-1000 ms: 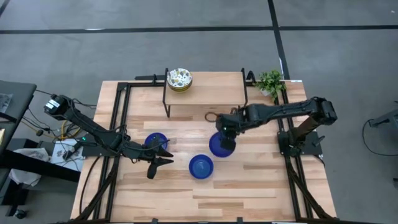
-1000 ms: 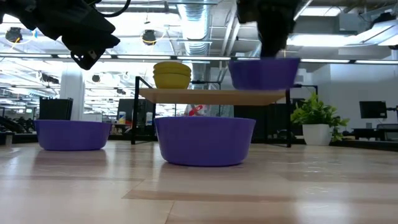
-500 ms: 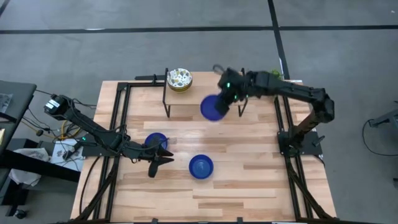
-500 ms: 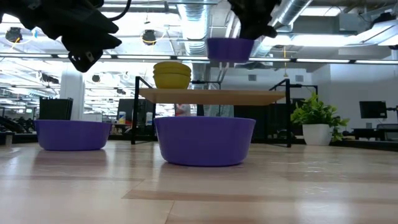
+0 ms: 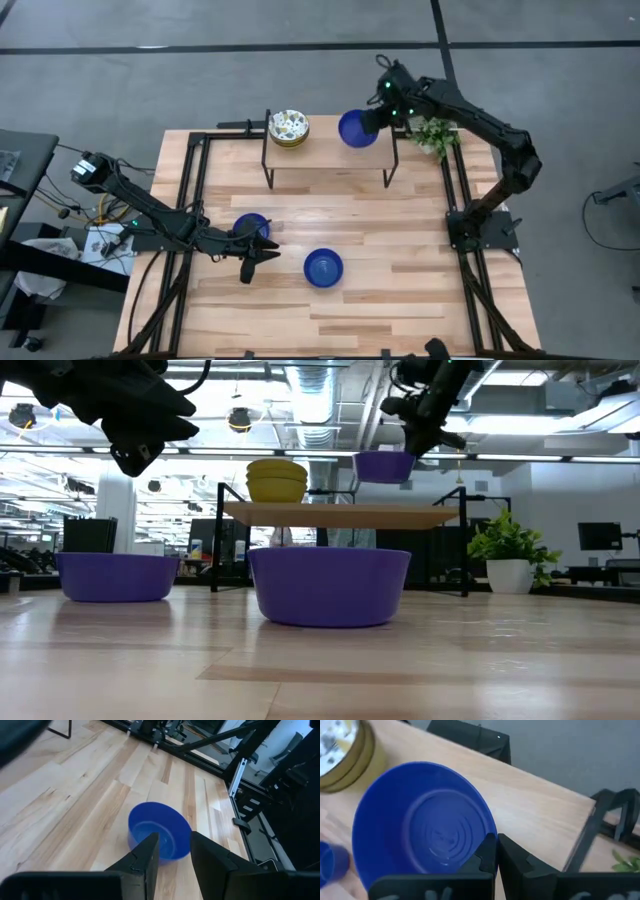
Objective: Pick & Place Mini bowls
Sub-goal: Put the right blue bowl on the shelf, then stack the right blue bowl on top of the blue bowl on the shelf
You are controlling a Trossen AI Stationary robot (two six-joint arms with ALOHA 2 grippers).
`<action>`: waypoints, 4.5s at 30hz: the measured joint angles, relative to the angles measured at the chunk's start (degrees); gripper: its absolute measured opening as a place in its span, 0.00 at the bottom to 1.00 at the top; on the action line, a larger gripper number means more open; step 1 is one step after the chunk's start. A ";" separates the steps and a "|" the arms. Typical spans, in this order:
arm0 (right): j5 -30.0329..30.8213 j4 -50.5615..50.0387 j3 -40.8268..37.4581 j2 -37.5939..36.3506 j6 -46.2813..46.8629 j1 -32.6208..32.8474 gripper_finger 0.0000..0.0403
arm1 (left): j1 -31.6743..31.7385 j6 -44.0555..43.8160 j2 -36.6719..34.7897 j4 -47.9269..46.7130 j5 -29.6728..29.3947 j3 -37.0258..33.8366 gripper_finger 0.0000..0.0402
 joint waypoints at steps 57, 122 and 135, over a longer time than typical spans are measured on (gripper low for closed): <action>1.29 5.17 5.62 -2.03 -10.42 5.53 0.47 | 0.01 -1.03 0.00 0.61 -2.53 0.00 0.27; -6.41 9.82 5.44 31.92 -22.96 46.92 0.29 | -0.56 -3.85 12.66 12.96 -0.58 0.00 0.27; -6.14 10.69 5.44 32.75 -22.53 46.73 0.29 | -0.71 -3.84 12.67 13.00 -0.56 0.00 0.27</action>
